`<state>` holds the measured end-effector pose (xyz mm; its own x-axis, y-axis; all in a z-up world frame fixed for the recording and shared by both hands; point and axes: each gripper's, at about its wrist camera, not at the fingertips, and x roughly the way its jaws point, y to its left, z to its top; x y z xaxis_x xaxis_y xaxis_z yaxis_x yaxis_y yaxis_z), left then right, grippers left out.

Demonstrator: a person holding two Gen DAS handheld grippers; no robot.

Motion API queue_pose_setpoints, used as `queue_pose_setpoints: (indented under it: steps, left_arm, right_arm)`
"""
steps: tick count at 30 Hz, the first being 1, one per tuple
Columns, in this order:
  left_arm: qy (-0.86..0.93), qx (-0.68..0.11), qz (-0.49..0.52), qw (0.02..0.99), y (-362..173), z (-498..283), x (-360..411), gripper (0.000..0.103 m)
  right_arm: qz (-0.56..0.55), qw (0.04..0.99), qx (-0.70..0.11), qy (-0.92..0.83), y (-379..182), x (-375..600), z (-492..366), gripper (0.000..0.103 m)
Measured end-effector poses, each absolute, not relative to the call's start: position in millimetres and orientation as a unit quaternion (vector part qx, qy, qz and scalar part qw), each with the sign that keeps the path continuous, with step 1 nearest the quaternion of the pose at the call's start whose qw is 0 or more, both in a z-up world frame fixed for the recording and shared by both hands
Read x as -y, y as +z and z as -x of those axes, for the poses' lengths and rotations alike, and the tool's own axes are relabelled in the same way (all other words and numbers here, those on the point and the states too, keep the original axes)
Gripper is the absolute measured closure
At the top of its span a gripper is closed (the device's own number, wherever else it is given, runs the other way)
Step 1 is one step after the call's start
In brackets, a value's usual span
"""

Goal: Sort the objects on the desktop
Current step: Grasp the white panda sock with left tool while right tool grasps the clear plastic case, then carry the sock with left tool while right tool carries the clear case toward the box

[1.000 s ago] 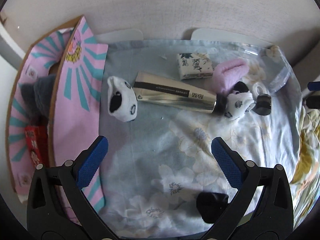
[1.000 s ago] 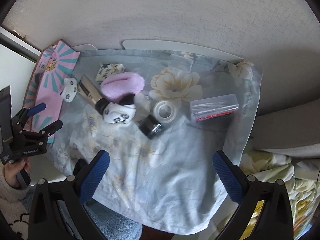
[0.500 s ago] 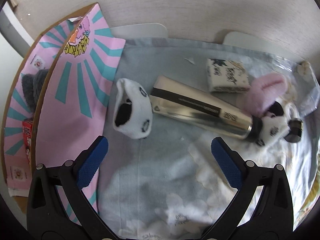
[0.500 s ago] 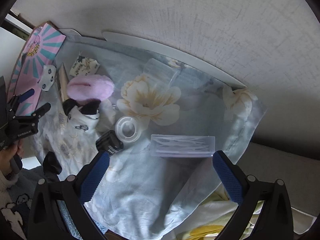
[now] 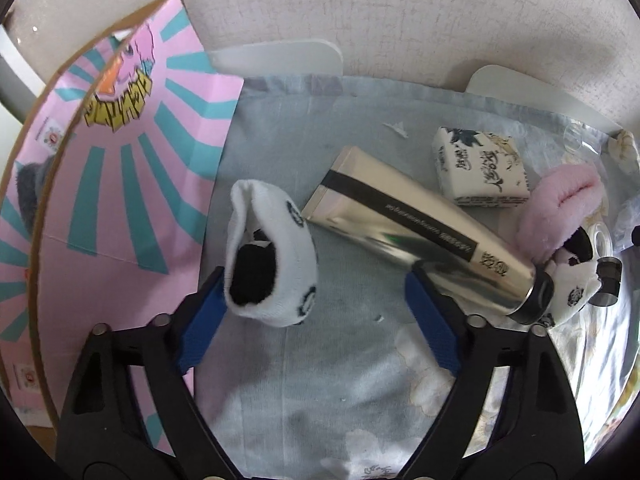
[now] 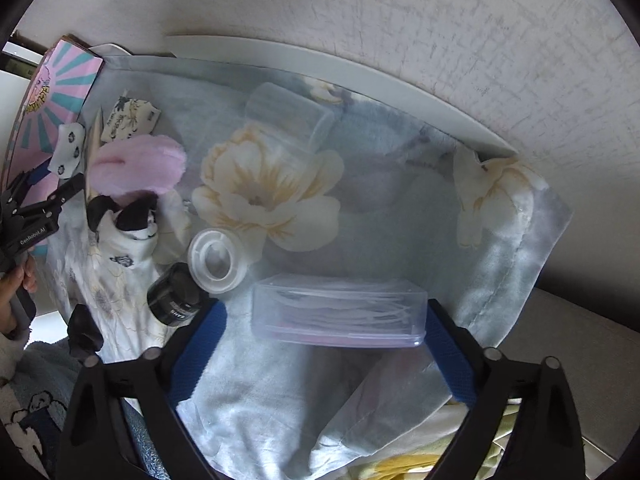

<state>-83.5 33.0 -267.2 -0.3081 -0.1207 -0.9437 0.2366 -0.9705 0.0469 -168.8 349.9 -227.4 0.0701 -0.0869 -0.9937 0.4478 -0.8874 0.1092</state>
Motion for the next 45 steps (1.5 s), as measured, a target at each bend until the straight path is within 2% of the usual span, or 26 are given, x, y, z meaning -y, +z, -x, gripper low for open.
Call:
queue_pose_setpoints:
  steps: [3,6,10,18,26,29,36,45]
  left_arm:
    - [-0.804,-0.082,-0.580,0.102,-270,82,-21,0.037]
    - [-0.808,-0.110,-0.571,0.094,-269,79,-9,0.048]
    - [-0.811,-0.125,-0.565,0.089,-266,76,1,0.069]
    - [-0.815,-0.127,-0.562,0.063,-262,66,0,0.072]
    - [-0.826,-0.095,-0.555,0.036,-247,61,-13,0.073]
    - [-0.827,-0.090,-0.554,0.028,-247,79,9,0.073]
    - [-0.827,-0.090,-0.555,0.017,-229,78,-21,0.073]
    - [-0.835,-0.084,-0.544,-0.001,-187,67,-7,0.073]
  right_arm:
    - [-0.702,0.198,-0.123,-0.673,-229,-353,169,0.023]
    - [-0.701,0.198,-0.121,-0.674,-228,-356,168,0.024]
    - [-0.696,0.197,-0.121,-0.680,-228,-357,165,0.024]
    - [-0.690,0.192,-0.116,-0.688,-228,-360,157,0.025]
    - [-0.686,0.191,-0.118,-0.692,-223,-361,148,0.025]
    - [-0.683,0.191,-0.119,-0.695,-219,-361,145,0.025]
    - [-0.677,0.188,-0.117,-0.701,-200,-359,137,0.025]
    - [-0.667,0.181,-0.113,-0.713,-164,-360,116,0.025]
